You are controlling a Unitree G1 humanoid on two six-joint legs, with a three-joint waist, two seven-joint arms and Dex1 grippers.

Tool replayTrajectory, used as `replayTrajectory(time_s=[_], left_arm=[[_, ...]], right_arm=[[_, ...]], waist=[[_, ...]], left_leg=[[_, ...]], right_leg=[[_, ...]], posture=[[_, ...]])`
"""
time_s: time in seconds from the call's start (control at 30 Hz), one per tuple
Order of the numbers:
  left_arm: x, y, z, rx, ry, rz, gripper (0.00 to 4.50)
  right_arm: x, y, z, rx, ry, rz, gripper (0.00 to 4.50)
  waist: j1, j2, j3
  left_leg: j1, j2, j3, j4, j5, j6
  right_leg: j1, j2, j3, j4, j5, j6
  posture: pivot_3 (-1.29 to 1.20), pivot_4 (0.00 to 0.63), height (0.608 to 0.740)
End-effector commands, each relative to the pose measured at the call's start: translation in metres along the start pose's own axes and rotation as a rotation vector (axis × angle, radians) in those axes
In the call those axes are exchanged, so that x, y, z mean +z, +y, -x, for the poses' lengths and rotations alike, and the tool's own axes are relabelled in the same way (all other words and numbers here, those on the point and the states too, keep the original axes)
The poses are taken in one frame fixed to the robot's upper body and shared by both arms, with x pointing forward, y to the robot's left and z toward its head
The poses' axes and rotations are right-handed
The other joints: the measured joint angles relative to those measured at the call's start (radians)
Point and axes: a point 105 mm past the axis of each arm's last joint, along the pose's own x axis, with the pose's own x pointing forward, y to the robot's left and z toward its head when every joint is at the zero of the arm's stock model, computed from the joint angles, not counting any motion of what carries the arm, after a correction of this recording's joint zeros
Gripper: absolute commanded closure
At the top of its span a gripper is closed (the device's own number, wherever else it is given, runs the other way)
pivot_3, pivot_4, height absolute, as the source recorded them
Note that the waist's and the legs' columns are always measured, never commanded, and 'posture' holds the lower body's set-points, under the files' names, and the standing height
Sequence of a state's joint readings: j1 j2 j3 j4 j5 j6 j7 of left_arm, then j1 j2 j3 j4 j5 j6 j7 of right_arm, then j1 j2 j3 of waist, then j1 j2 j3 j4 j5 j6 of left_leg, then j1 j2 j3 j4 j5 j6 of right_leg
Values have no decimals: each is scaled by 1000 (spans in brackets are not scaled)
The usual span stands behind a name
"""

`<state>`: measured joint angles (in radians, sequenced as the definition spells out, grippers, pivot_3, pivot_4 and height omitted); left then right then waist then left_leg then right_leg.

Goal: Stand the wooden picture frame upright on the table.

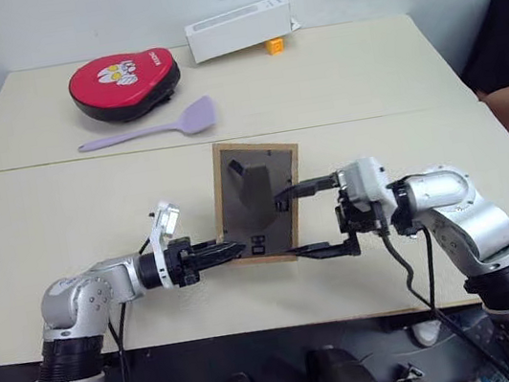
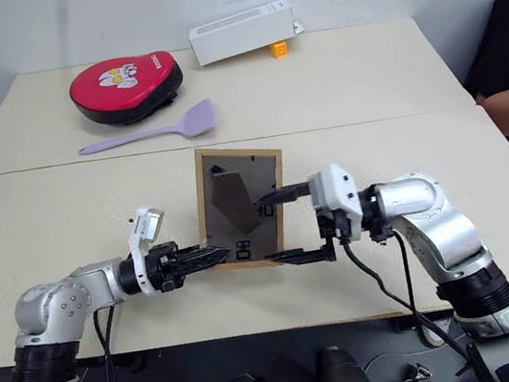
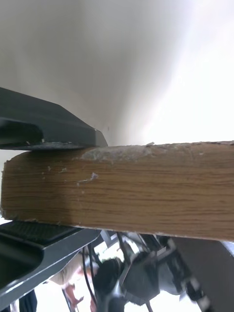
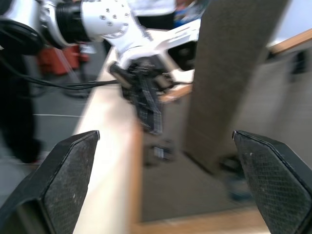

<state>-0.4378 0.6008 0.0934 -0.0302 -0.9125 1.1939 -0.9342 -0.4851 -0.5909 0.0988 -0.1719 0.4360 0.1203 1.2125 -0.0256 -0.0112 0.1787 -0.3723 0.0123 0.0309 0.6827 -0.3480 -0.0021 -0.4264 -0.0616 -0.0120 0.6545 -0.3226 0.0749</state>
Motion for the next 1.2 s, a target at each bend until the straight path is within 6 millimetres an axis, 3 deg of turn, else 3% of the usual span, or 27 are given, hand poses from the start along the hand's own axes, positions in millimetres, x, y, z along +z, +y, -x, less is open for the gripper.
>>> replayTrajectory(time_s=[0.03,0.1,0.2,0.27,0.33,0.53,0.7,0.8,1.03,1.2], left_arm=[[10,-18,6,-71,13,118,3244],[10,-14,9,-40,23,195,3244],[3,-8,14,-15,68,360,3244],[2,-9,15,-47,76,420,3244],[1,-10,14,-56,86,450,3244],[-1,-13,8,-83,118,533,3244],[2,-19,3,-128,117,570,3244],[1,-19,1,-126,98,597,3244],[-1,-34,1,-196,105,589,3244],[11,-33,-6,-131,8,466,3244]], right_arm=[[7,-11,24,-58,7,198,8],[10,-19,32,-102,10,342,8],[-2,-23,38,-122,52,388,8],[-9,-29,39,-154,106,600,8],[-17,-30,39,-150,140,703,8],[-38,-31,13,-102,166,930,8],[-50,-29,-6,-104,127,936,8],[-47,-34,-11,-143,101,959,549],[-36,-38,-15,-224,25,999,2808],[-28,-44,-16,-269,-2,1015,2909]], waist=[[0,0,0],[-1,0,0],[-3,0,0],[-10,0,0],[-11,0,0],[-10,0,0],[-11,0,0],[-12,0,0],[-19,0,0],[-29,0,0]], left_leg=[[0,0,0,0,0,0],[0,0,0,0,0,0],[1,0,0,0,0,0],[2,0,1,0,0,0],[2,0,2,0,1,-1],[2,1,2,1,1,-2],[2,1,2,1,1,-2],[2,1,2,2,2,-2],[2,0,2,2,2,-3],[2,0,2,2,2,-3]], right_leg=[[0,0,0,2,0,0],[1,0,0,3,0,0],[1,0,0,3,0,0],[0,1,1,4,0,0],[-1,1,2,5,0,0],[-1,1,3,4,0,0],[-1,1,3,6,0,0],[-1,1,3,6,0,0],[-1,1,2,6,0,0],[-1,1,2,7,0,0]], posture=[[0,150,740],[0,150,740],[0,150,740],[0,150,740],[0,150,740],[0,150,740],[0,150,740],[0,150,740],[0,150,740],[0,150,740]])
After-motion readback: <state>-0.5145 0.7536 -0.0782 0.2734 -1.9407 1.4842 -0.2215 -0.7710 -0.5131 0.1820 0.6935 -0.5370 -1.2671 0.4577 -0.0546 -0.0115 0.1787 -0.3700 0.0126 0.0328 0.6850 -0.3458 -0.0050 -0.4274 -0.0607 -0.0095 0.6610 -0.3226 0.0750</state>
